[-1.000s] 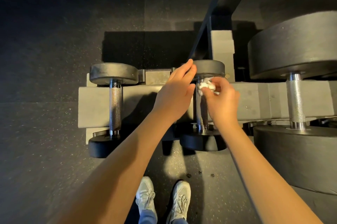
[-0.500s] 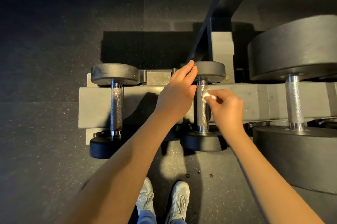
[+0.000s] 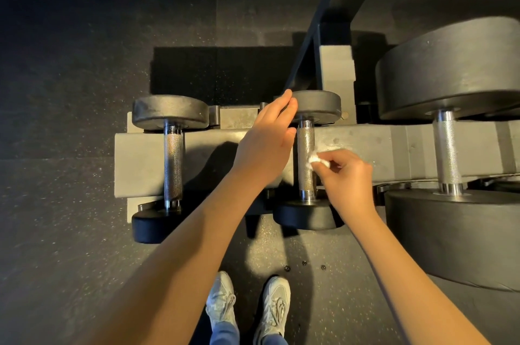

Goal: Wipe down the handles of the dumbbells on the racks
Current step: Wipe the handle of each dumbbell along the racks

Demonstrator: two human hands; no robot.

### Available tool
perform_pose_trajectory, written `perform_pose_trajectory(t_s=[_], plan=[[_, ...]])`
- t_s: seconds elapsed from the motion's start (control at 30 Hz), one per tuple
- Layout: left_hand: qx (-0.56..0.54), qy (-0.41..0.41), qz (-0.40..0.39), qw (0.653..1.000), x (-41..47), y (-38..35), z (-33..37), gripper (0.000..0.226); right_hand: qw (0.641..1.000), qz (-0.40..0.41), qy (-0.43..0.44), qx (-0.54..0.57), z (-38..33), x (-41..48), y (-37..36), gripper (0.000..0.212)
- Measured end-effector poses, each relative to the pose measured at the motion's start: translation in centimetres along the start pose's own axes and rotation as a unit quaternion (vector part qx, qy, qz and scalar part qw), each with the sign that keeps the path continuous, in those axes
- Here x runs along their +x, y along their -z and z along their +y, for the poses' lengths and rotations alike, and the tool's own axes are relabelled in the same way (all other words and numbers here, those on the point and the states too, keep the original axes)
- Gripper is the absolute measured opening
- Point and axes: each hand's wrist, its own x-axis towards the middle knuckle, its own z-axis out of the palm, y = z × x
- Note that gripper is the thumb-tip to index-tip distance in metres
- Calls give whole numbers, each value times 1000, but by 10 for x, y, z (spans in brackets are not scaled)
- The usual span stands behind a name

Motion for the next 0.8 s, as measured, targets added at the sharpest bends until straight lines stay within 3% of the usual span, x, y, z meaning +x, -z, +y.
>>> perform_pose_trajectory(t_s=[0.13,0.27,0.33,0.43,0.47,0.6,0.73,0.8], plan=[[24,9,4,1000,-1,1,3,52,993,-98,-59,13,7,-24,17,10],[58,3,47,997,-11,2,20,41,989,-36,-128,68,3,-23,22,11],[41,4,6,999,-22,-2,25,29,978,-10,-152,144,-4,-21,22,15],[-123,89,-120,981,-33,-15,27,31,963,-6,-158,218,-9,-20,22,17],[-172,113,-131,970,-33,-19,28,31,959,-8,-159,236,-9,-20,22,17],[-261,175,-109,943,-33,-29,36,28,951,-10,-157,267,-7,-20,18,16],[-233,186,-18,954,-31,-30,31,14,945,-25,-135,296,-6,-19,14,28],[-202,200,34,958,-22,-28,23,15,957,-18,-133,257,-5,-20,9,30]])
